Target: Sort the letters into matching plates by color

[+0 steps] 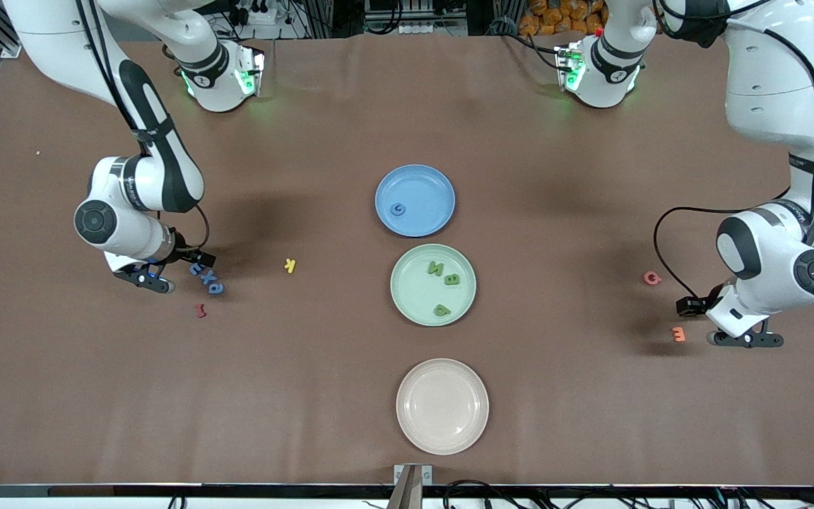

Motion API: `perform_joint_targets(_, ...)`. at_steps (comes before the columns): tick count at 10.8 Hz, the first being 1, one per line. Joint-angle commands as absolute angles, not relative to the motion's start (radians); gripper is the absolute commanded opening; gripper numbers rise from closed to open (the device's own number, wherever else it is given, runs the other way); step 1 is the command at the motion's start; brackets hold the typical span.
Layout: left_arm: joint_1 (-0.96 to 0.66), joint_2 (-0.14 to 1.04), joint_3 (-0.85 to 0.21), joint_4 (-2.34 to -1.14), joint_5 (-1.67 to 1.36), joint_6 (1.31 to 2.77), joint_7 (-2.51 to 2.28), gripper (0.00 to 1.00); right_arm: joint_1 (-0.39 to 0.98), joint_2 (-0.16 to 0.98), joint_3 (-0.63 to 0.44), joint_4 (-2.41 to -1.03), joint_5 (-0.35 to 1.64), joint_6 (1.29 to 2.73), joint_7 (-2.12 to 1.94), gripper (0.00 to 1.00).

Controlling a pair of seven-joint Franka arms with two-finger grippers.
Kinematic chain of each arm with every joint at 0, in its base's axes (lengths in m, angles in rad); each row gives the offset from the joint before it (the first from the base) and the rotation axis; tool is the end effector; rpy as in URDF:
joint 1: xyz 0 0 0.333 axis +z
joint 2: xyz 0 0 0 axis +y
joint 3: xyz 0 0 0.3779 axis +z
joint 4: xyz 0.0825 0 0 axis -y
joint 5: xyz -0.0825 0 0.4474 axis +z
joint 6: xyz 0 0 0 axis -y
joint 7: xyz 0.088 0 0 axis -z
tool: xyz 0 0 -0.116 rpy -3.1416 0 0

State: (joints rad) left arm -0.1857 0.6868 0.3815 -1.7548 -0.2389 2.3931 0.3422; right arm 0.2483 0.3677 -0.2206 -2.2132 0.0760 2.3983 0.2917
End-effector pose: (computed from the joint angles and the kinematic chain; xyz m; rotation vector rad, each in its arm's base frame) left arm 0.7346 0.1153 0.1941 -3.0645 0.0781 0.0133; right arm 0.5871 0.0149 0.1961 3.0326 -0.4847 -0.2526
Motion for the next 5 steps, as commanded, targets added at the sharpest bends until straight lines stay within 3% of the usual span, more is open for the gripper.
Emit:
perform_joint_targets(1, -0.199, 0.704, 0.413, -1.752, -0.279, 2.431, 0.37, 0.74, 0.216, 0.35, -0.219, -2.232, 0.057, 2.416, 0.236, 1.0)
perform_joint_targets(2, -0.201, 0.706, 0.413, -1.753, -0.279, 2.437, 0.37, 0.65, 0.212, 0.354, -0.219, -2.236, 0.057, 2.468, 0.232, 1.0)
perform_joint_targets(5, -0.21, 0.706, 0.413, -1.759, -0.278, 2.437, 0.362, 0.61, 0.213, 0.385, -0.216, -2.247, 0.058, 2.542, 0.232, 1.0)
